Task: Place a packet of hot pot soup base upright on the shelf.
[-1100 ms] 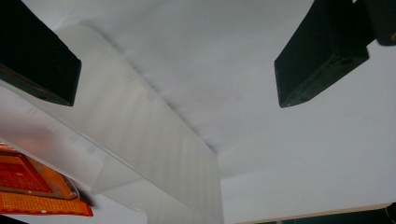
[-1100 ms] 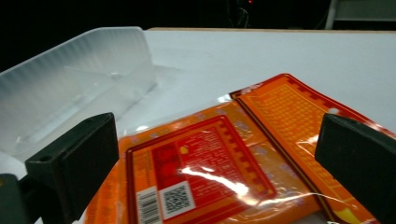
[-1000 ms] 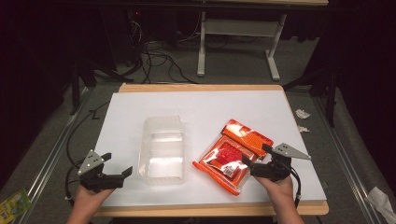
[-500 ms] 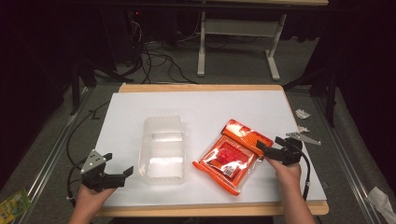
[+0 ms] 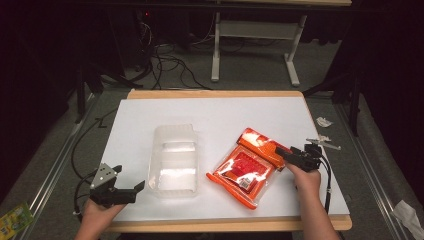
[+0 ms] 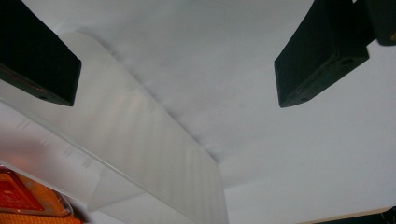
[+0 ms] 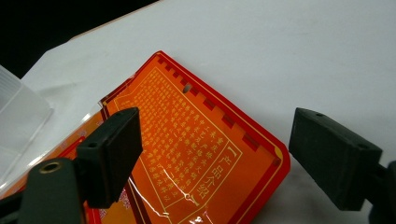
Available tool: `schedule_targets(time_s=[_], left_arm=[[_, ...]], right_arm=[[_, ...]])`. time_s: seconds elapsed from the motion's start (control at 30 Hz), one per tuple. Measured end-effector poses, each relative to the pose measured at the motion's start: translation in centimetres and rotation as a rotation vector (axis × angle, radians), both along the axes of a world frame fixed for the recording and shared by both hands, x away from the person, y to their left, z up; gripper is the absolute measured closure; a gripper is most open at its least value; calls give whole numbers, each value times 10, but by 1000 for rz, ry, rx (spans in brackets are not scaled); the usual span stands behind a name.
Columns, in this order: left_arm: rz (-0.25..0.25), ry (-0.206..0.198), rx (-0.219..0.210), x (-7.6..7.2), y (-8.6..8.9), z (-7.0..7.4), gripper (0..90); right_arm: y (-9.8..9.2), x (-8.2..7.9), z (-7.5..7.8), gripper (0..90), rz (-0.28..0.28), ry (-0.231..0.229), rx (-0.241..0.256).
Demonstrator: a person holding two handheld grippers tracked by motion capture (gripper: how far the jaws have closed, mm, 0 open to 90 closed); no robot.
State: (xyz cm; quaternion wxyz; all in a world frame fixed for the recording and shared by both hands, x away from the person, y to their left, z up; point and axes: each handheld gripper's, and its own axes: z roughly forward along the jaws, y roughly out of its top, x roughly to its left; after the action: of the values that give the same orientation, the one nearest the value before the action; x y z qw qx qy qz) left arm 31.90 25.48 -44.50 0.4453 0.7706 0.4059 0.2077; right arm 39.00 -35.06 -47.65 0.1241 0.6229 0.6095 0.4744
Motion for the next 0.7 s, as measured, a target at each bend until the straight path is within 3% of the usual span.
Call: schedule_targets(time_s=[0.23, 0.37, 0.53, 0.6, 0.7], left_arm=[[-3, -4, 0, 1, 2, 0, 13], [-3, -7, -6, 0, 3, 1, 13], [-21, -12, 15, 3, -3, -1, 15], [-26, -16, 21, 4, -5, -1, 15], [-28, -25, 24, 4, -7, 0, 15]], right_arm=[[-1, 0, -2, 335, 22, 11, 39], [1, -5, 1, 414, 43, -34, 60], [17, -18, 10, 463, 104, -94, 3], [19, -20, 11, 477, 114, -98, -3], [26, -21, 10, 485, 137, -95, -56]])
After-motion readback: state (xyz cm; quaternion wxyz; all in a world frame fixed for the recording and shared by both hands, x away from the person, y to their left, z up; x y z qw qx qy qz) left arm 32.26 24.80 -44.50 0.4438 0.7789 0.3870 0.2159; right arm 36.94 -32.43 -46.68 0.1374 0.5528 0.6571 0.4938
